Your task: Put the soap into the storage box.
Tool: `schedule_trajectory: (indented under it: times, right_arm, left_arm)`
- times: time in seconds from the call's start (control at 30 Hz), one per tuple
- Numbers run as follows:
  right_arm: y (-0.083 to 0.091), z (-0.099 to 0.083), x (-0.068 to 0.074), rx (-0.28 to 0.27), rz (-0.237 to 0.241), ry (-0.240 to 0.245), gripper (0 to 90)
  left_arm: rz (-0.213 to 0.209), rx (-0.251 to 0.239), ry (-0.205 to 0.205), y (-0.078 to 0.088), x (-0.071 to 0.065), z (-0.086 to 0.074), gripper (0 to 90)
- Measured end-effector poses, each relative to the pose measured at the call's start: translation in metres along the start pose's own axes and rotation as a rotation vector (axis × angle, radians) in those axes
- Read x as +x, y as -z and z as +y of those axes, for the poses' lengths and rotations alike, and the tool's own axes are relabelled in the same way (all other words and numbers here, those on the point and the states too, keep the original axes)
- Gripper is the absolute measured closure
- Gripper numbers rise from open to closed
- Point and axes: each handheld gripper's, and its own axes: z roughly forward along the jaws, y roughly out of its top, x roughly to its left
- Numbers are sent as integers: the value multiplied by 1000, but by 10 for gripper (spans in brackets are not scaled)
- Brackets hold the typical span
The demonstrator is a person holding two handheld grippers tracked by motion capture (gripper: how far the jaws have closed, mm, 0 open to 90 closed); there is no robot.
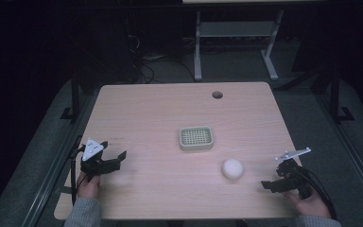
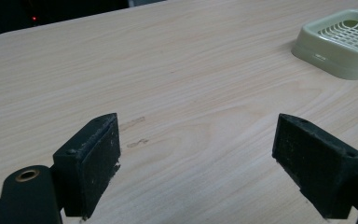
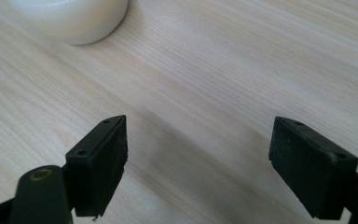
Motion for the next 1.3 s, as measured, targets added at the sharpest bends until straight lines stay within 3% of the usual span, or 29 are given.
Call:
schedule_trajectory:
  times: [0.17,0.63,1.3]
  right_arm:
    - [-1,5,3,28,3,13,180]
    - [0,38,25,84,47,126,179]
    - [-11,73,51,134,70,238,172]
  left_arm:
    - [0,-5,-2,1,1,0,148]
    - [0,-7,4,1,2,0,148]
    - [7,-17,8,3,4,0,148]
